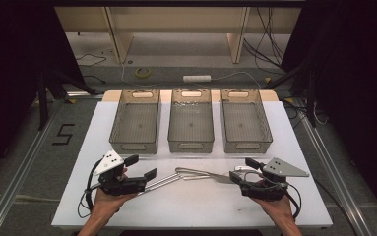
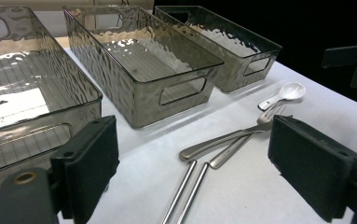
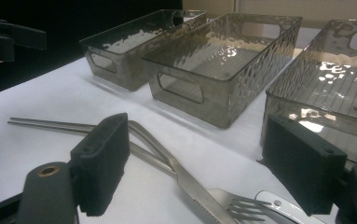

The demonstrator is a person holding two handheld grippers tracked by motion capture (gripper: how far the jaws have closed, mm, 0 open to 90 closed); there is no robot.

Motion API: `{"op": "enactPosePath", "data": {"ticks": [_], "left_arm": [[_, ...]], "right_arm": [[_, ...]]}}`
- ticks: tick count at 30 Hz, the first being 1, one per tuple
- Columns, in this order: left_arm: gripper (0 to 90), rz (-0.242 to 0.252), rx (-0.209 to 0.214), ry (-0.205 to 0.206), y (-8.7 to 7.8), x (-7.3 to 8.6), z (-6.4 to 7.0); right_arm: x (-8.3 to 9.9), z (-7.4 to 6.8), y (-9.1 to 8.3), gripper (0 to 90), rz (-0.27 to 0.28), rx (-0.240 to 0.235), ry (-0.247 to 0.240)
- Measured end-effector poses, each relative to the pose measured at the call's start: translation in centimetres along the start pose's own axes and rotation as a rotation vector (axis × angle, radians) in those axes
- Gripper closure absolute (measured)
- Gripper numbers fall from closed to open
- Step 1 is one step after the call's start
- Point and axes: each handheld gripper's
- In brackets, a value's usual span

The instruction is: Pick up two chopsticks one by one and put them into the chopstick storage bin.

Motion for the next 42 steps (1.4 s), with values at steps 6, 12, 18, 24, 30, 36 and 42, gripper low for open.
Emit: {"op": "enactPosePath", "data": {"ticks": [6, 12, 18, 24, 30, 36, 42], "left_arm": [[15.4, -0.033, -0.01, 0.006, 0.2, -0.1, 0.0], [15.4, -0.092, -0.033, 0.058, 0.7, -0.9, 0.1], [15.6, -0.224, -0.036, 0.097, 1.9, -2.2, -0.3], [16.4, -0.381, -0.056, 0.168, 3.4, -3.7, -1.0], [18.4, -0.542, -0.054, 0.193, 5.2, -4.4, -1.7], [21.8, -0.658, -0.068, 0.215, 5.4, -4.0, -2.4], [27.5, -0.734, -0.064, 0.232, 5.0, -3.2, -3.0]], "right_arm": [[0.0, 0.1, 0.0, 24.1, 0.002, 0.001, 0.003], [-0.1, 0.1, -0.1, 23.7, 0.001, 0.0, 0.007], [-0.1, 0.2, -0.1, 23.7, 0.001, 0.001, 0.006], [-0.1, 0.1, 0.0, 23.7, -0.008, -0.001, 0.003], [-0.1, 0.1, 0.1, 23.7, -0.014, -0.008, -0.001], [-0.1, 0.0, 0.1, 23.7, -0.017, -0.014, -0.009], [-0.2, -0.2, 0.1, 23.8, -0.023, -0.024, -0.015]]}}
Point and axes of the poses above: each handheld gripper's, and its own axes: y roughly forward along the jaws, x roughly out of its underside, z roughly to its right, and after that the axes turned 1 degree about z, right-handed
